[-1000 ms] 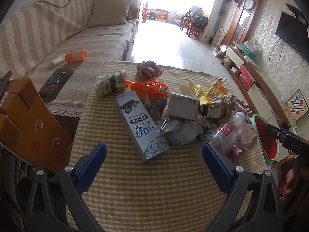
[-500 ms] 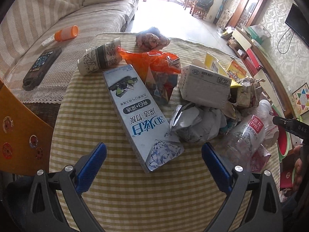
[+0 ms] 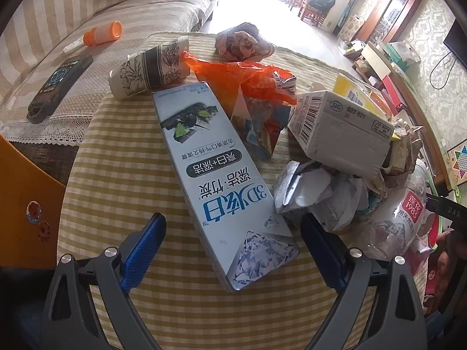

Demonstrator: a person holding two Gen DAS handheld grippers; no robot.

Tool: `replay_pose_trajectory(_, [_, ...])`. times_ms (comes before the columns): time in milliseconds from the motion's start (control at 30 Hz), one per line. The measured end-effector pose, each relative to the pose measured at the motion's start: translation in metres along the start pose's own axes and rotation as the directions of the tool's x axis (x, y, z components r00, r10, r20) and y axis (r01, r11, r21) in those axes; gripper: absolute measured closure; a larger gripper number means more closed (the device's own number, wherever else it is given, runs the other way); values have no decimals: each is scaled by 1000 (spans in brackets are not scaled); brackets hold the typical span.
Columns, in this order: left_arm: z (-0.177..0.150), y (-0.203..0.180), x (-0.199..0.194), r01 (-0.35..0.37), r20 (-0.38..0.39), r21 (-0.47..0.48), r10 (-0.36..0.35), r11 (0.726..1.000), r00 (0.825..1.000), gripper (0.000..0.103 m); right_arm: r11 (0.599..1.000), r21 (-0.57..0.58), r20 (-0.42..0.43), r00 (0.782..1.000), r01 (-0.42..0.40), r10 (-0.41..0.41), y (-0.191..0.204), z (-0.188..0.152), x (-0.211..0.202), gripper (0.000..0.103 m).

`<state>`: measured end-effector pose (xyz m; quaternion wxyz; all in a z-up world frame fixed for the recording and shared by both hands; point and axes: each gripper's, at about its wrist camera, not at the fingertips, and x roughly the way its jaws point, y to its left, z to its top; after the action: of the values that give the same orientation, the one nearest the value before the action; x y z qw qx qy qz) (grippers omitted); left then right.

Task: Collect trash
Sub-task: 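Reach the right tool to the pink carton while the left tool reaches the white milk carton, then close the right tool on the pink carton while the left tool grips the white carton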

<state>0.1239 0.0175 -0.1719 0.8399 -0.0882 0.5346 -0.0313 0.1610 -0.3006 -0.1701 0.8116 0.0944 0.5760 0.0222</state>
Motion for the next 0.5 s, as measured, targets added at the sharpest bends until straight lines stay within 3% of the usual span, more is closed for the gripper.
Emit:
replay_pose_trajectory(100, [2,2,0,5,7,-18,-5,1000,1000,21,1000,-20,-3,1000,-6,5,2,-2,4,10])
replay_pose_trajectory(200, [1,3,-5,-12,20,-26,13,1000,1000,42,999,-50,9,1000,-6,6,7,-3,3,27])
replay_pose_trajectory(233, [0,5,-6,-9,18,-31,10,999,1000,45,998,-60,8,1000,-5,5,9,-3,2,35])
replay_pose_trajectory(433, [-5,20,-10,-5,18,-83,6,997,1000,50,999,-45,5,1000,-24,25,8,-7,0,37])
replay_pose_trajectory(500, [-5,23,-4,7,-3,-99,-7,995,1000,45,999,-50,2,1000,-20,20,9,-8,0,37])
